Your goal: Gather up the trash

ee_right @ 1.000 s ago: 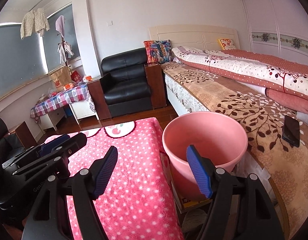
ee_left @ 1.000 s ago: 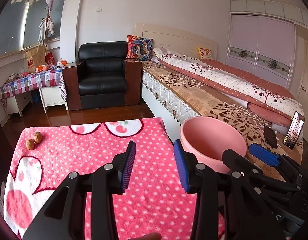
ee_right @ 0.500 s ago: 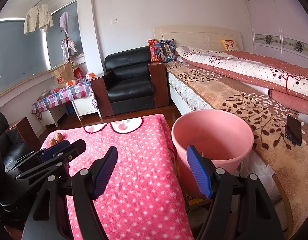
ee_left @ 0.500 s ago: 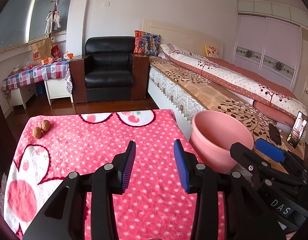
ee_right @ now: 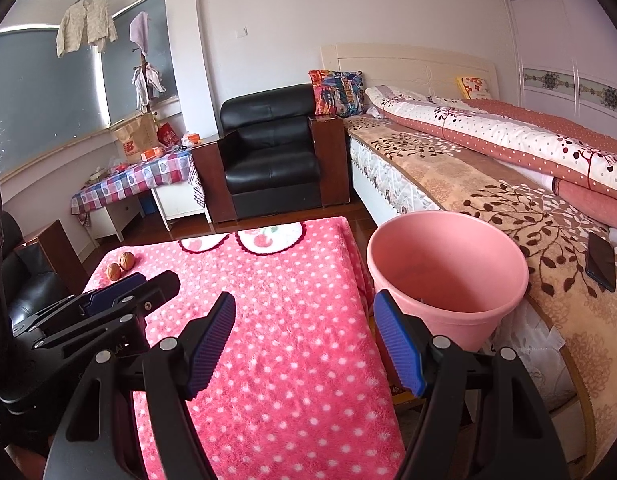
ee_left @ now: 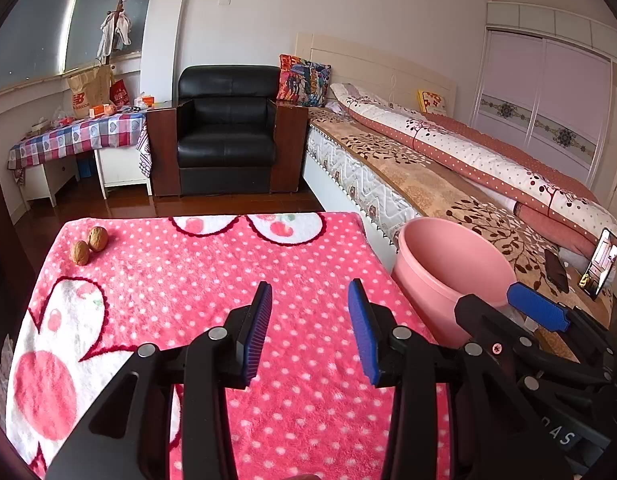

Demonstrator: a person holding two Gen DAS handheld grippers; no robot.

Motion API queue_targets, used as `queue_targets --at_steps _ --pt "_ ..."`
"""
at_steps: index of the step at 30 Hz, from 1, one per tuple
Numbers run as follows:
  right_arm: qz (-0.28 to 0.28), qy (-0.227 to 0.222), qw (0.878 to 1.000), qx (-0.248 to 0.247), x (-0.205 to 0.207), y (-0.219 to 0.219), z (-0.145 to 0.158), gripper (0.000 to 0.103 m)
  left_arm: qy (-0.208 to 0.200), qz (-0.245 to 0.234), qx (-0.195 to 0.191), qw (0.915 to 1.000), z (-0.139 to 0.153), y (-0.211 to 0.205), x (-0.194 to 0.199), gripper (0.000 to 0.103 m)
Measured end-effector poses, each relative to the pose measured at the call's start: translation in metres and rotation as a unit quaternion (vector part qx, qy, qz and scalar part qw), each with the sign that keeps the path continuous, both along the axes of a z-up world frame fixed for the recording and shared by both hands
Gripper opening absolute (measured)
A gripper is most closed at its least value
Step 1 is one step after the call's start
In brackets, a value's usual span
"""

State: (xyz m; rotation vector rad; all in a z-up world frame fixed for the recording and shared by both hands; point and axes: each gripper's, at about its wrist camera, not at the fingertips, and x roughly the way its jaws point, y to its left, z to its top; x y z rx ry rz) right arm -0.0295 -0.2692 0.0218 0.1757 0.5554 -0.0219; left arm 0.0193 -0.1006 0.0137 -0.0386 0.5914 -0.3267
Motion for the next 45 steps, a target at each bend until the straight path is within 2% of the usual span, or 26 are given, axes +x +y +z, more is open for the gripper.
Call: queue_targets --at_steps 45 --pt "-0.028 -0.024 0.999 0.016 -0.010 -0.012 0.004 0.071 0.001 -0.012 0.005 0.9999 0.000 -0.010 -0.001 0.040"
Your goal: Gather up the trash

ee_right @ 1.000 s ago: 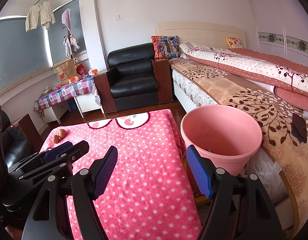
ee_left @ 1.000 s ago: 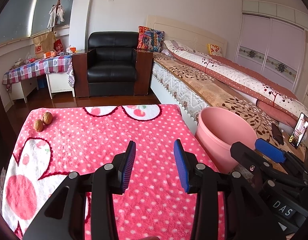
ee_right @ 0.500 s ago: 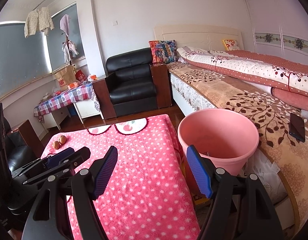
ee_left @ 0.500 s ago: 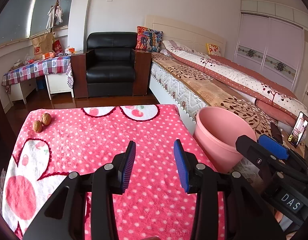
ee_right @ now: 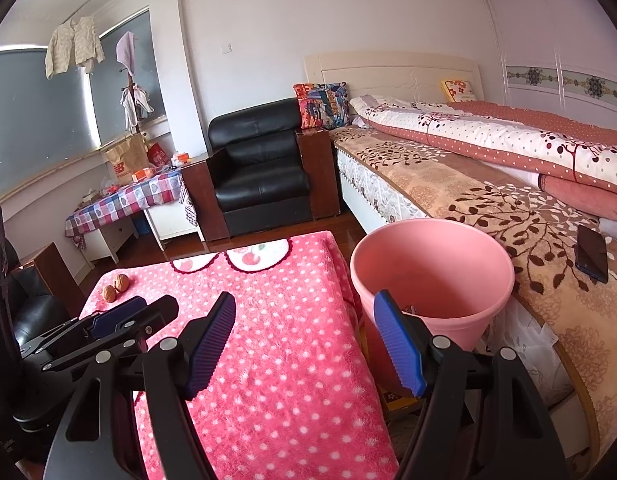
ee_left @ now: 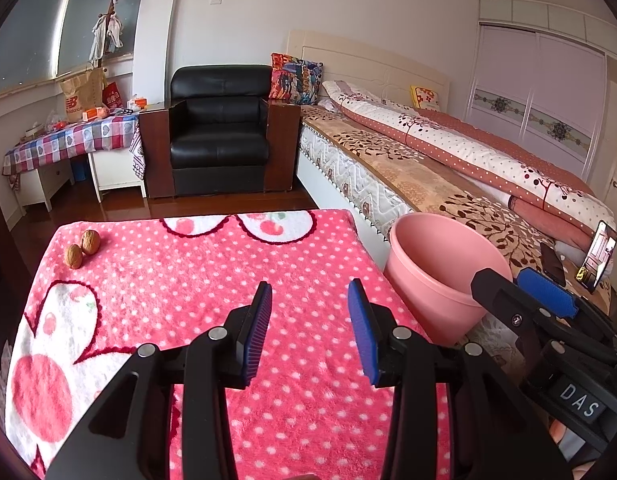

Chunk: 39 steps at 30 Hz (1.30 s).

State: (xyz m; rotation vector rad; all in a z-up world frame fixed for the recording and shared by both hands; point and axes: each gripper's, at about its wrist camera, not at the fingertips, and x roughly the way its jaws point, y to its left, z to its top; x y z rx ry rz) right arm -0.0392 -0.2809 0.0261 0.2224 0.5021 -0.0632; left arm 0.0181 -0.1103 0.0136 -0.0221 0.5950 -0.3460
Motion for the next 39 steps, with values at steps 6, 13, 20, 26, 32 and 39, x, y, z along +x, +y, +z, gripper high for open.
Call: queue_targets --at_steps 6,13,20,26,32,39 --pt "0.002 0.000 1.000 0.001 -0.0014 -0.0021 -0.0004 0.071 -0.001 0.000 0.000 1.0000 0.0006 0.0002 -0.0002 0.040" --pt "0.005 -0.003 1.000 0.000 -0.0046 0.0001 0.0007 0.071 -0.004 -0.001 -0.001 1.0000 0.0029 -0.0003 -0.0025 0.040" --pt "0.003 -0.004 1.000 0.000 -0.0061 0.0013 0.0012 0.071 -0.003 0.002 -0.002 1.0000 0.0031 -0.0009 -0.0034 0.040" --pt "0.001 -0.005 1.000 0.002 -0.0074 0.0020 0.0006 0.071 -0.003 0.001 0.000 1.0000 0.0028 -0.0010 -0.0034 0.040" --pt "0.002 0.001 1.000 0.005 -0.0076 0.0014 -0.0013 0.071 -0.005 0.001 0.000 1.0000 0.0027 -0.0012 -0.0039 0.040" --pt "0.002 0.001 1.000 0.006 -0.0078 0.0016 -0.0013 0.071 -0.007 0.003 0.002 1.0000 0.0027 -0.0004 -0.0034 0.040"
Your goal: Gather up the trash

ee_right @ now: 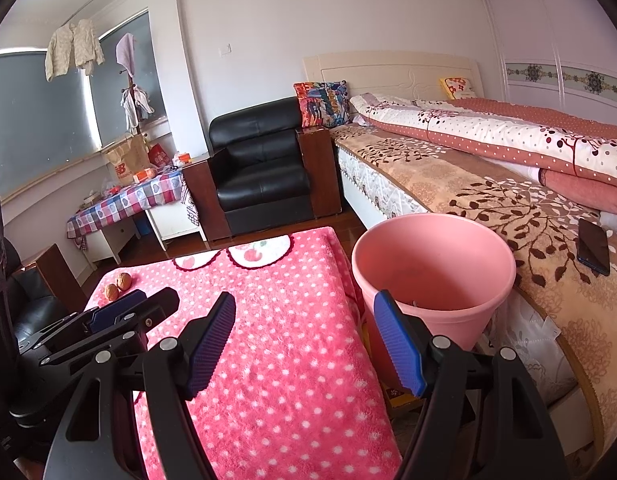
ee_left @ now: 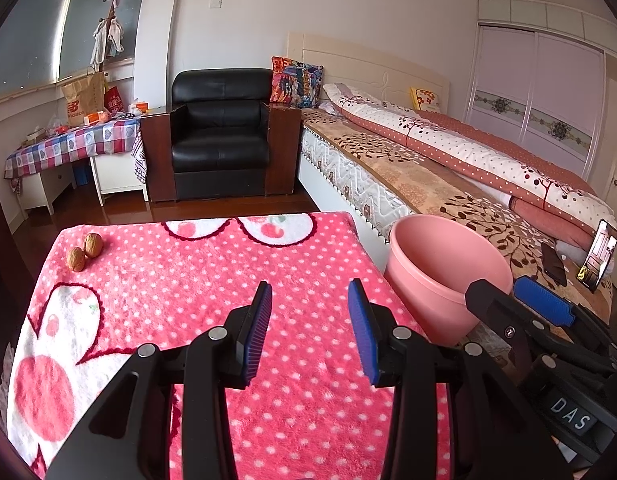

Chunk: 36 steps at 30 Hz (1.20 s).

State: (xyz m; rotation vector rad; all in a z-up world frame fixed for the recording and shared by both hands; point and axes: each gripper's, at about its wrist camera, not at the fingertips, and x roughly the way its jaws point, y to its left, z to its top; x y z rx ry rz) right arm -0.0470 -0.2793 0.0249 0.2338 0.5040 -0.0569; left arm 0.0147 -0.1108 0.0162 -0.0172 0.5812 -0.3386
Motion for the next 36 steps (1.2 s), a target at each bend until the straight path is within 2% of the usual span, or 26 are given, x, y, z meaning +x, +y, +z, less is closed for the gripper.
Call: queue_targets --at_steps 36 --pt "0.004 0.011 1.000 -0.006 0.0047 0.0046 -0.0026 0.071 -0.004 -0.003 0.008 1.0000 -0.0015 -0.0004 0.0037 0.040"
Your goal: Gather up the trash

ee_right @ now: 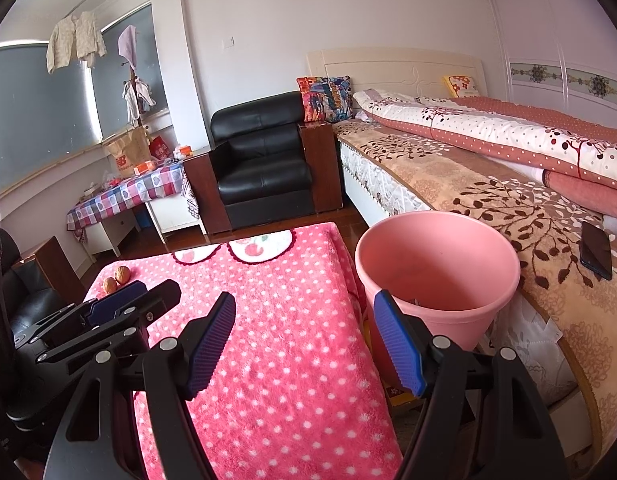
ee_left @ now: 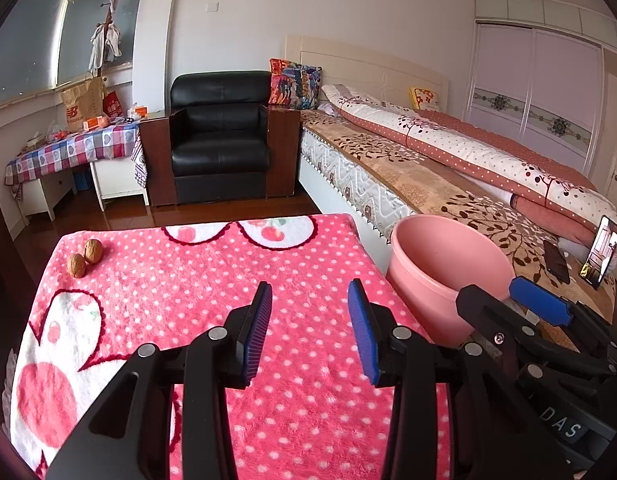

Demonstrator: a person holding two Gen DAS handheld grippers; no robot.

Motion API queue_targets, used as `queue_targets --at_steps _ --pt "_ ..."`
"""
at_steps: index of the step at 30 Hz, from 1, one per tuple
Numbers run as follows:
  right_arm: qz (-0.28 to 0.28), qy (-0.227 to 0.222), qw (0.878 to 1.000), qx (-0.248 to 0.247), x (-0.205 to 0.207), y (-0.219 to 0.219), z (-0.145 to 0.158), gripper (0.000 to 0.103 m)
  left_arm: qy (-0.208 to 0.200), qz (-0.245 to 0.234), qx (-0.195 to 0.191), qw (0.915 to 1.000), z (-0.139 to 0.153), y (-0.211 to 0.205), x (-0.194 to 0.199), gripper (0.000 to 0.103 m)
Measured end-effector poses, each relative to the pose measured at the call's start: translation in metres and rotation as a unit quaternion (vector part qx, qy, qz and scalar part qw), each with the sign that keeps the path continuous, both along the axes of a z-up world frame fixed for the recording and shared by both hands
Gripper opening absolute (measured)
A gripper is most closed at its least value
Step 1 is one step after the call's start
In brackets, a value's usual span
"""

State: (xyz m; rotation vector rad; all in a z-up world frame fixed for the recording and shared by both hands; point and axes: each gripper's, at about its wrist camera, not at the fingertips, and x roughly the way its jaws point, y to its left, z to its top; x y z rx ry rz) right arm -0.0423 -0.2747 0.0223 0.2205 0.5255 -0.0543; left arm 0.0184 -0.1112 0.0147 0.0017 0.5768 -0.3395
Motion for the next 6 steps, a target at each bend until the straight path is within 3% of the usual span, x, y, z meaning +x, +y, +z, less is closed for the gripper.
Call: queue_targets --at_steps 6 --pt "0.002 0.003 1.000 0.000 0.0037 -0.0023 -0.0048 0.071 0.005 0.004 -0.001 1.0000 -0.0028 0.0027 0.0020 0.040"
